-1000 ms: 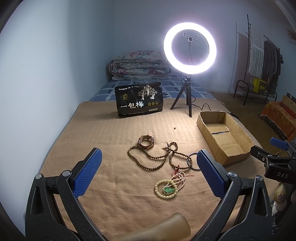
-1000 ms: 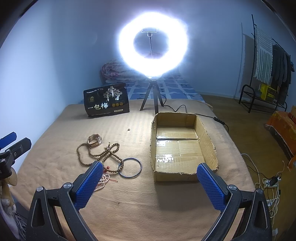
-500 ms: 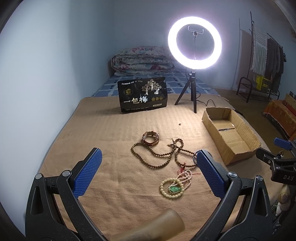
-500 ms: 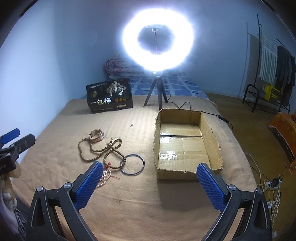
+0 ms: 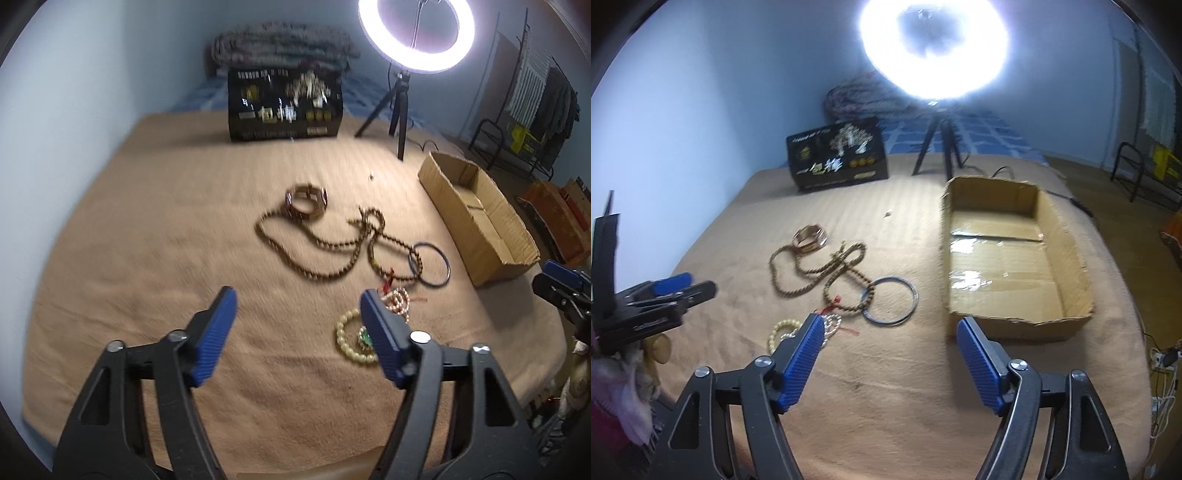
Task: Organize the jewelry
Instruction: 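Close the left tool on the cream bead bracelet while the right tool closes on the blue bangle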
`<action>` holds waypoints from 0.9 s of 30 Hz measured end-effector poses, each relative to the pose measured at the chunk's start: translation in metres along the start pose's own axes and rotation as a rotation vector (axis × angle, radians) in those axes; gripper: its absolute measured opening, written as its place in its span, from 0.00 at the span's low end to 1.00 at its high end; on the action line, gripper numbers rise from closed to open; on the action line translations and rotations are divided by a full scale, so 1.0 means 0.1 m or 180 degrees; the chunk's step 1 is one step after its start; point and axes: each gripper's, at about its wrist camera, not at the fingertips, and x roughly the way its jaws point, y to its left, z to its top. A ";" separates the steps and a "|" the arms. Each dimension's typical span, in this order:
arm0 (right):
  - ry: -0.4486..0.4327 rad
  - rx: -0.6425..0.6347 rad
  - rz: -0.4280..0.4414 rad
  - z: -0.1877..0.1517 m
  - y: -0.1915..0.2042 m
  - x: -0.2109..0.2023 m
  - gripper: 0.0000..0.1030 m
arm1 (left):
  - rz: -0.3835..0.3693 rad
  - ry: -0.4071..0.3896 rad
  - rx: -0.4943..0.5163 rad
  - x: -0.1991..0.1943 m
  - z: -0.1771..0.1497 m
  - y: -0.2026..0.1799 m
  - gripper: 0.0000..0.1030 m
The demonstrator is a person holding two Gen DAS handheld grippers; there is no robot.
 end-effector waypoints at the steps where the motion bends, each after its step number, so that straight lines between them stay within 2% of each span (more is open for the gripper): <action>1: 0.0050 -0.0013 0.0026 0.01 0.01 0.05 0.69 | -0.0053 0.0053 -0.0010 0.04 -0.01 0.01 0.62; 6: 0.0312 -0.0094 0.0251 0.06 0.06 0.30 0.58 | -0.0208 0.0252 0.0044 0.20 -0.05 -0.06 0.53; 7: 0.0343 -0.0133 0.0270 0.06 0.08 0.34 0.57 | -0.0234 0.0308 0.0045 0.24 -0.06 -0.08 0.49; 10: 0.0456 -0.0246 0.0309 0.08 0.11 0.46 0.56 | -0.0309 0.0446 -0.0002 0.38 -0.07 -0.09 0.48; 11: 0.0487 -0.0255 0.0328 0.09 0.12 0.50 0.56 | -0.0326 0.0480 -0.0015 0.41 -0.08 -0.08 0.44; 15: 0.0654 -0.0115 0.0443 0.14 0.04 0.69 0.51 | -0.0444 0.0600 -0.0073 0.52 -0.08 -0.07 0.38; 22: 0.0803 0.0022 0.0469 0.20 -0.05 0.94 0.40 | -0.0572 0.0780 -0.0041 0.70 -0.11 -0.13 0.27; 27: 0.0908 0.0007 0.0466 0.16 -0.05 1.08 0.36 | -0.0568 0.0826 -0.0020 0.78 -0.12 -0.14 0.24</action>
